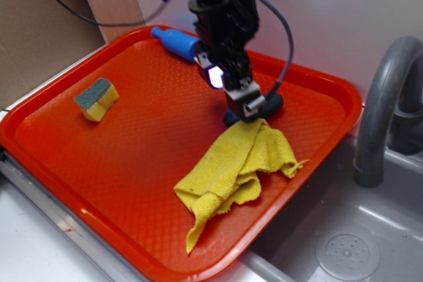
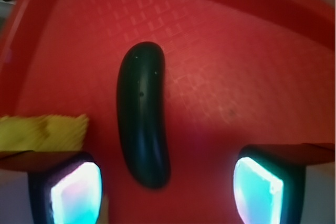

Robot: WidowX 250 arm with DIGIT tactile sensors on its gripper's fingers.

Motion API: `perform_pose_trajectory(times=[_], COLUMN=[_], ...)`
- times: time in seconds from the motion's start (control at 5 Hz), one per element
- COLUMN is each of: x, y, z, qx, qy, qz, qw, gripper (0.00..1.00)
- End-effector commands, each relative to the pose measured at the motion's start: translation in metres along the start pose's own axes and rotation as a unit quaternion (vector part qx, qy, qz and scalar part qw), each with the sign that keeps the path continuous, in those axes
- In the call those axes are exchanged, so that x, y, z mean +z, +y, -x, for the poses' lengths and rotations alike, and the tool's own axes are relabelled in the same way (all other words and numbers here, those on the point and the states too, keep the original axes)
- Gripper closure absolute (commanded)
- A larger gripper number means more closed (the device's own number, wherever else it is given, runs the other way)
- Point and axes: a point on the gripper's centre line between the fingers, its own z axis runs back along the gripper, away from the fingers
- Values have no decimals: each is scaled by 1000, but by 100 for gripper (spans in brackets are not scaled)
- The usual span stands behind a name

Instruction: Grab the plastic pickle.

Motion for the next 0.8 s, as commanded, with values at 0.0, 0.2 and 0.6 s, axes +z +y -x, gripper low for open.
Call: perform_pose_trajectory(times=[0.0,0.2,0.6], x=[11,8,12], y=[-55,-59,-43], z=[-11,-8,1], qx=[-55,-46,-2], qy=[-31,-29,-19], qz=[6,-11,-16], qw=[998,998,1000], gripper=[0,100,100])
